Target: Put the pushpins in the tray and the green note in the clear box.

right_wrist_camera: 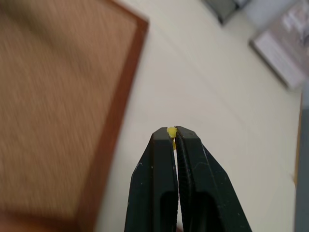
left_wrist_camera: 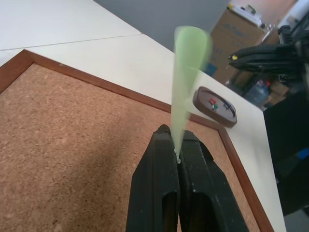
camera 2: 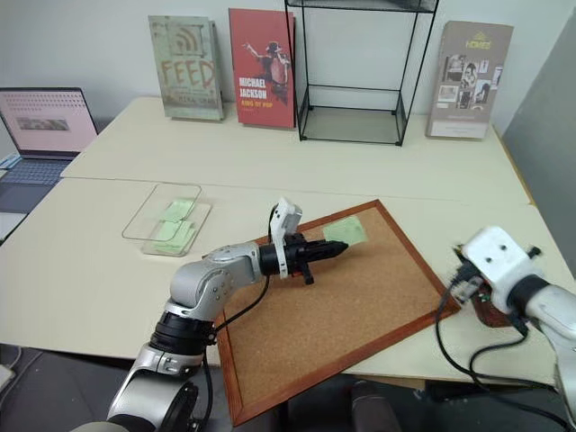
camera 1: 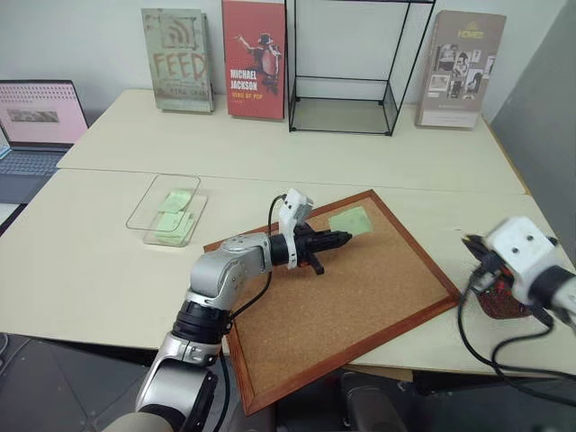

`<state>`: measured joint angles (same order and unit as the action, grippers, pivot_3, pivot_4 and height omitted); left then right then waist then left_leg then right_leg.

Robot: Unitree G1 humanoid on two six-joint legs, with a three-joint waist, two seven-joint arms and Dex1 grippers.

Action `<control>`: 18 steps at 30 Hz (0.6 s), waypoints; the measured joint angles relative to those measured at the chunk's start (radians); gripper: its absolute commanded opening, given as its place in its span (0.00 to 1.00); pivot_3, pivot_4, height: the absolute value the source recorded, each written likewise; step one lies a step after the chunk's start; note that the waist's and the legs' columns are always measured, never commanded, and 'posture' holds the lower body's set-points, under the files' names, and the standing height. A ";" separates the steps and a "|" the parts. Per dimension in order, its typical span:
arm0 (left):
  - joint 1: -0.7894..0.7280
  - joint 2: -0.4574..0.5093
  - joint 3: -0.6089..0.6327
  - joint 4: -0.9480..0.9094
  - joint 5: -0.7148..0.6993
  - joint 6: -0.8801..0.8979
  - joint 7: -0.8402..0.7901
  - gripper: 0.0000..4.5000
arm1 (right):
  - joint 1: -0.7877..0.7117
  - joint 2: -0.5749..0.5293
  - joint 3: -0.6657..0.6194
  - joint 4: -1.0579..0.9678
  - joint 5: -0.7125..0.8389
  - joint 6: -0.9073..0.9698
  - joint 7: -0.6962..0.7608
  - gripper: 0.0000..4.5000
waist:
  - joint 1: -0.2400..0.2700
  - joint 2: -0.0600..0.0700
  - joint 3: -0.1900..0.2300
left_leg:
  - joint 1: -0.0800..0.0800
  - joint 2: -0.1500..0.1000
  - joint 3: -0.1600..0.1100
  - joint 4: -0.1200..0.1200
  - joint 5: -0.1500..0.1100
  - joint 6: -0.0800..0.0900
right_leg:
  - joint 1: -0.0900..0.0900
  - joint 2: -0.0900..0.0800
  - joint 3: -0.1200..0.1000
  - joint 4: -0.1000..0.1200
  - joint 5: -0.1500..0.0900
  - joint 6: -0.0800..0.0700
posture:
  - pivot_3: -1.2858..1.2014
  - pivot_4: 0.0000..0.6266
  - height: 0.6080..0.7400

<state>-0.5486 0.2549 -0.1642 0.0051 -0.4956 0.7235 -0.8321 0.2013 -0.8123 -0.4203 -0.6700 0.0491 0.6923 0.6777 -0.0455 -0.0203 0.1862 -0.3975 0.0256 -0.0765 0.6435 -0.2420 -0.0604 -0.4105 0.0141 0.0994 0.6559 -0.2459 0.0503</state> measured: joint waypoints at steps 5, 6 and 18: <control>0.031 0.018 -0.027 -0.048 0.010 -0.014 -0.012 0.02 | 0.131 -0.031 -0.057 0.086 -0.030 -0.049 0.029 0.00 | -0.004 0.000 0.000 | 0.000 0.000 0.000 0.002 0.000 0.000 | 0.000 0.000 0.000 0.000 -0.002 -0.003 | 0.52 0.24 1.00; 0.034 0.019 -0.027 -0.050 0.010 -0.014 -0.012 0.02 | 0.145 -0.032 -0.060 0.093 -0.033 -0.057 0.036 0.00 | -0.005 0.000 0.000 | 0.000 0.000 0.000 0.002 0.000 0.000 | 0.000 0.000 0.000 0.000 -0.002 -0.003 | 0.52 0.24 1.00; 0.055 0.021 -0.047 -0.077 0.011 -0.014 -0.011 0.00 | 0.139 -0.032 -0.053 0.229 -0.016 -0.090 0.061 0.34 | -0.009 0.000 0.000 | 0.000 0.000 0.000 0.001 0.000 0.000 | 0.000 0.000 0.001 0.000 -0.002 -0.003 | 0.52 0.24 1.00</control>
<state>-0.4933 0.2762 -0.2114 -0.0717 -0.4850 0.7097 -0.8432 0.3403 -0.8444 -0.4731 -0.4411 0.0336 0.6019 0.7387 -0.0543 -0.0204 0.1863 -0.3976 0.0253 -0.0761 0.6443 -0.2420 -0.0604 -0.4103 0.0140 0.0999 0.6561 -0.2475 0.0477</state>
